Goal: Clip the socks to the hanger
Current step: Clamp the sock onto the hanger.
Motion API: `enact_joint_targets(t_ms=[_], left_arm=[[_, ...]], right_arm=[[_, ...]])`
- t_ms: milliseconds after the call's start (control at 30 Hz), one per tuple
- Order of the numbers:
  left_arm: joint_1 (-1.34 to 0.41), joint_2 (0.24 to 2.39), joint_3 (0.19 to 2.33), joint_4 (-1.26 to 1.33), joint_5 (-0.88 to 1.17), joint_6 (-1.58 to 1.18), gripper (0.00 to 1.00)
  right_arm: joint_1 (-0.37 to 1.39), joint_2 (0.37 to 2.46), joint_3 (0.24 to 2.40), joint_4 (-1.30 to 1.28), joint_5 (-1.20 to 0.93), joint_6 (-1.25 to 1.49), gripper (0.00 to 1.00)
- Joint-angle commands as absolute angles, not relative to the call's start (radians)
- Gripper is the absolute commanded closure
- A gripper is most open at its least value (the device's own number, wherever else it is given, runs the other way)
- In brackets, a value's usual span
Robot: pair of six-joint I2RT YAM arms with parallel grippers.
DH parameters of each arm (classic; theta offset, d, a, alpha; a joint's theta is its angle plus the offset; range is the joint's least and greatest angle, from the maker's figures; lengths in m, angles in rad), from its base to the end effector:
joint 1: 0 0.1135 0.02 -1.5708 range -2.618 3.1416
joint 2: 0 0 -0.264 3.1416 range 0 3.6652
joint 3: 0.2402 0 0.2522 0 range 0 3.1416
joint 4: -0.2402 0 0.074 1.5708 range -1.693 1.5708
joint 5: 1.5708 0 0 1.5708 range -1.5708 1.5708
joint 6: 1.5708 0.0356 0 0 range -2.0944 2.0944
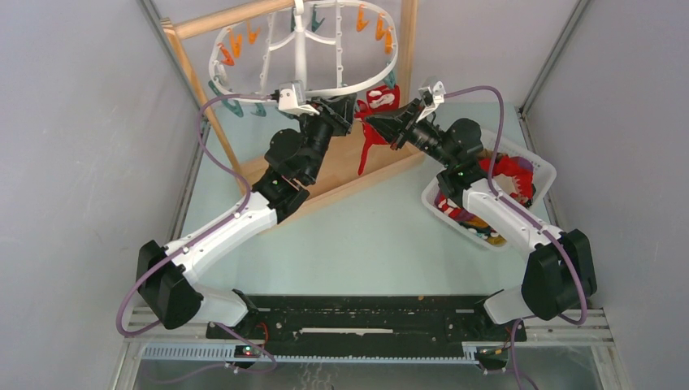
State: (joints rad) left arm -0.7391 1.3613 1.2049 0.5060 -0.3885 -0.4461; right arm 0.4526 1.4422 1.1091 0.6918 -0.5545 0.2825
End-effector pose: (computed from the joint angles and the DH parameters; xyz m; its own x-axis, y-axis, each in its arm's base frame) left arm 0.2433 -0.2035 0.4295 0.0729 -0.6067 -0.7916 0.4344 0.7338 -0.5224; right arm 0.2930 0.1633 0.3885 0.0760 0.3005 -0.9508 -0.8708 0.4844 0.0835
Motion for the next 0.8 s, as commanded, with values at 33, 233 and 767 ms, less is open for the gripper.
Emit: enact_joint_targets(t_ms=[33, 233, 767], left_arm=[[-0.733, 1.335, 1.277, 0.494, -0.395, -0.473, 0.90], [-0.733, 1.336, 1.286, 0.471, -0.400, -0.482, 0.90], [-0.732, 1.324, 1.293, 0.428, -0.410, -0.512, 0.89]], right_arm=[[0.466, 1.449, 1.166, 0.739, -0.535, 0.255, 1.00], [0.481, 1.453, 1.180, 0.746, -0.538, 0.229, 1.00], [0.500, 1.445, 1.187, 0.721, -0.524, 0.085, 1.00]])
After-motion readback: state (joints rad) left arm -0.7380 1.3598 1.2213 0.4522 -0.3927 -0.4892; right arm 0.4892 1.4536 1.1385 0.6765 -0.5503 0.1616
